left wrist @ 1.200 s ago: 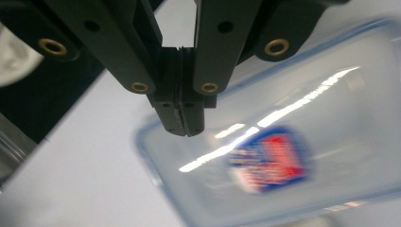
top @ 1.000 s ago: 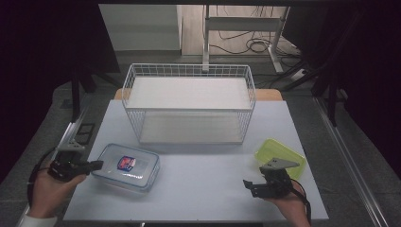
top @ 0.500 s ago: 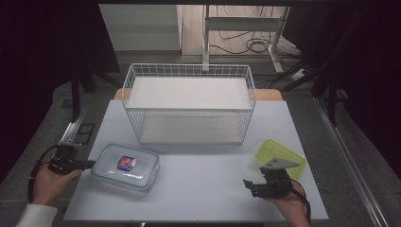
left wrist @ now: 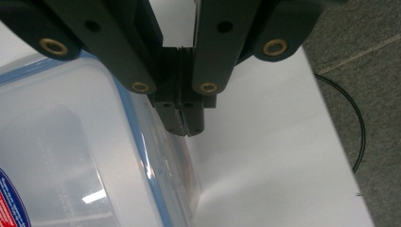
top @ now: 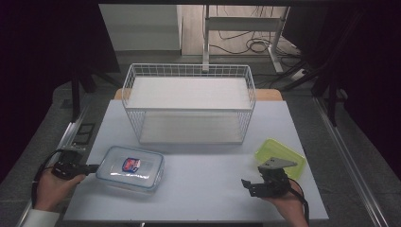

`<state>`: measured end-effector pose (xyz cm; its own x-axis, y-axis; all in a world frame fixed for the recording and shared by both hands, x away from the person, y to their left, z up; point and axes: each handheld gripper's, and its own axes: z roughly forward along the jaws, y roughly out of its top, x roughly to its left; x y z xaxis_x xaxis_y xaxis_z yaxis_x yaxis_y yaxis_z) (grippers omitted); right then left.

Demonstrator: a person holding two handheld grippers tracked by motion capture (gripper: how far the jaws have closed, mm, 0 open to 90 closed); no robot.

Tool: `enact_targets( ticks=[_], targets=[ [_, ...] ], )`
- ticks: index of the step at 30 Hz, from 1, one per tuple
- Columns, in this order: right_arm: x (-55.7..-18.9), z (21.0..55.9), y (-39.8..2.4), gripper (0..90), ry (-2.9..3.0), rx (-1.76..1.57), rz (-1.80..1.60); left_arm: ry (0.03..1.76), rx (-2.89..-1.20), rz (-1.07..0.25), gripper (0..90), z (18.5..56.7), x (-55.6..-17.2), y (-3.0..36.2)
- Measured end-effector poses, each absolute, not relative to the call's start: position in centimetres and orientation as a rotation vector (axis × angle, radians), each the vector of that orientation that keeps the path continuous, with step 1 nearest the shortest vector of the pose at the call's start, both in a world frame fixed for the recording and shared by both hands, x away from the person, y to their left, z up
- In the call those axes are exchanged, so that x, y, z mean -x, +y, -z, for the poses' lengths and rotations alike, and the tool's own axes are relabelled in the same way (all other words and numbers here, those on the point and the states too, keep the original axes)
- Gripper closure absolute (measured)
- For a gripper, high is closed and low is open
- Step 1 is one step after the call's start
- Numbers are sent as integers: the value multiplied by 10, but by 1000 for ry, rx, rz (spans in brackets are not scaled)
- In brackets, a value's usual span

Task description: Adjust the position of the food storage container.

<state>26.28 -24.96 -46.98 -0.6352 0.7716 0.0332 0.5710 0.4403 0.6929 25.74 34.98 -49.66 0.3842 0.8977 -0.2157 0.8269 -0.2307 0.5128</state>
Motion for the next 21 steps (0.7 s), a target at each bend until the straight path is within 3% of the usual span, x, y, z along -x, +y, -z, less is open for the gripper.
enact_targets(
  ticks=[21],
  targets=[
    [-262,458,-248,176,2319,-1268,-1126,1267,-2164,-51,900,502,-253,273]
  ],
)
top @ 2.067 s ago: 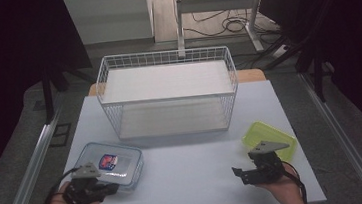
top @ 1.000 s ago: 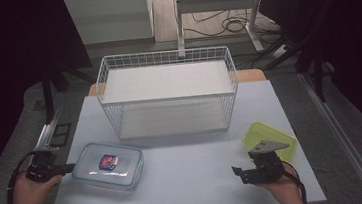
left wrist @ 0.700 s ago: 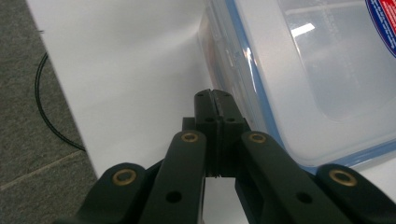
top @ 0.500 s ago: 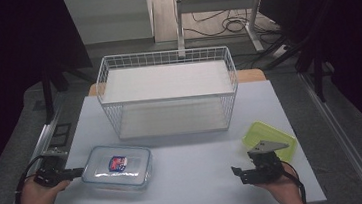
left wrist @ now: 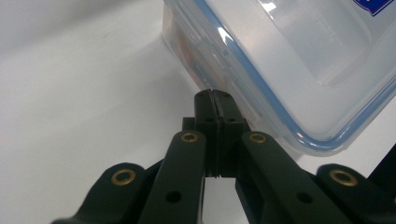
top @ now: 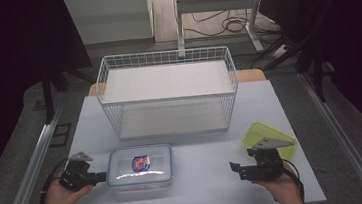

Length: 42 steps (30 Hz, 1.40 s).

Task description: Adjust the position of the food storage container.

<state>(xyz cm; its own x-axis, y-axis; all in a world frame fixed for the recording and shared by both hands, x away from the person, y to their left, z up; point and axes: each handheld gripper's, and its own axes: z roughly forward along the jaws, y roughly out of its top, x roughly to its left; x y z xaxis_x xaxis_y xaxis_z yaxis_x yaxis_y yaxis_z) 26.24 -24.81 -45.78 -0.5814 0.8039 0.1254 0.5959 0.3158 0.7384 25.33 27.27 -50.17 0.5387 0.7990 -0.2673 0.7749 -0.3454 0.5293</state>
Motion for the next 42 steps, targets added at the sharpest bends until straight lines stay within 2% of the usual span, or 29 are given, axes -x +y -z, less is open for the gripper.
enact_targets(
  ticks=[14,33,38,40,42],
  targets=[
    [-262,456,-246,174,2316,-1249,-1118,1212,-2194,-31,900,503,-276,232],
    [-261,458,-245,178,2325,-1227,-1077,1159,-2210,-26,893,502,-288,199],
    [-259,456,-245,178,2317,-1217,-1074,1205,-2125,-91,813,498,-283,216],
    [-259,455,-245,174,2320,-1208,-1076,1236,-2073,-141,702,492,-279,222],
    [-259,456,-242,160,2325,-1209,-1068,1231,-2065,-125,529,488,-276,224]
  ],
)
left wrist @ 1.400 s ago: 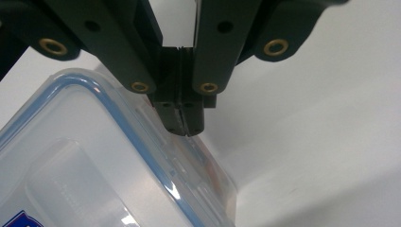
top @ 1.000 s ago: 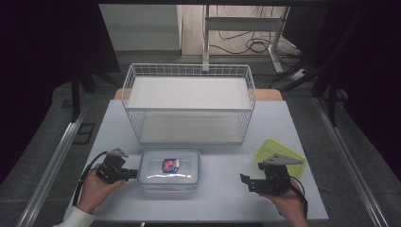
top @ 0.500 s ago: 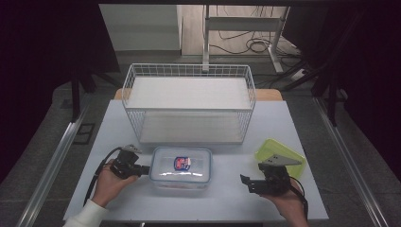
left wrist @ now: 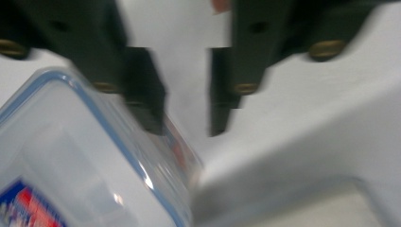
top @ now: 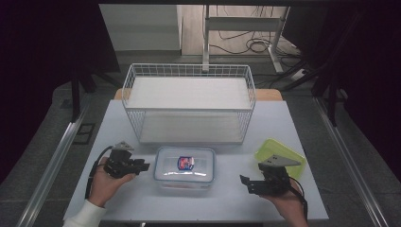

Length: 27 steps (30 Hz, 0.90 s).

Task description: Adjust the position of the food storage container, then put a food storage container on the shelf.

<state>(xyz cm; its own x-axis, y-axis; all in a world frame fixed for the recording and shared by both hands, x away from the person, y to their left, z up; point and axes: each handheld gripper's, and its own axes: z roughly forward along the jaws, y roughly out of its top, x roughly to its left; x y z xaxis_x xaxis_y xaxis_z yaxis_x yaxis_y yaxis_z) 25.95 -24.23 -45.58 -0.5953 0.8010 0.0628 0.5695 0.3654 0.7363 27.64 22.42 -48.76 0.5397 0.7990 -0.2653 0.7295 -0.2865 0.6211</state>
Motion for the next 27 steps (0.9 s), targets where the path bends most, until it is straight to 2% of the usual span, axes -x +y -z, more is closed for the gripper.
enact_targets(
  ticks=[2,3,8,15,27],
  targets=[
    [-260,457,-240,135,2330,-1207,-1064,1241,-2054,-120,369,484,-272,224],
    [-261,457,-238,126,2335,-1212,-1070,1243,-2046,-127,325,482,-270,225],
    [-265,456,-232,96,2357,-1250,-1134,1254,-1966,-80,205,472,-264,231],
    [-267,459,-218,96,2394,-1242,-1140,1268,-1918,-31,146,466,-262,230],
    [-274,445,-206,101,2380,-1234,-1196,1276,-1873,-14,115,461,-263,227]
  ],
)
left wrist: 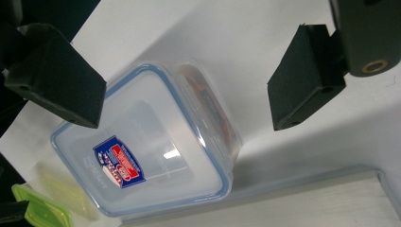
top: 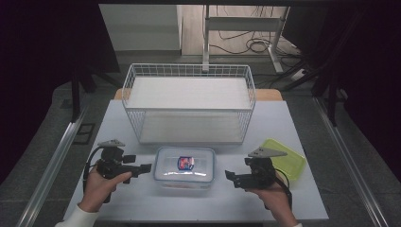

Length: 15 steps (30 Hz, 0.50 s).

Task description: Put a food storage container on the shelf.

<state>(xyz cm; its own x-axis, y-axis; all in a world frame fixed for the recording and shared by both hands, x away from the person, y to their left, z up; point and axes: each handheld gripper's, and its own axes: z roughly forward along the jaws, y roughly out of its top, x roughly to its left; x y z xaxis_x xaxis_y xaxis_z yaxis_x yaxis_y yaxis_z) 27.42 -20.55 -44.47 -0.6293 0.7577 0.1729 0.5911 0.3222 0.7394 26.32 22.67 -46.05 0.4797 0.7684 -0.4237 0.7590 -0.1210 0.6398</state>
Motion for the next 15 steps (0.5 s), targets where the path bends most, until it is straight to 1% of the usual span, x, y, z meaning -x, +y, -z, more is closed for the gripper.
enact_targets(
  ticks=[3,8,15],
  targets=[
    [-280,445,-201,108,2391,-1242,-1214,1292,-1867,-3,98,463,-265,225],
    [-287,446,-189,115,2409,-1244,-1250,1313,-1827,67,83,471,-273,223],
    [-287,446,-181,126,2431,-1207,-1282,1319,-1814,145,69,483,-285,215]
  ],
)
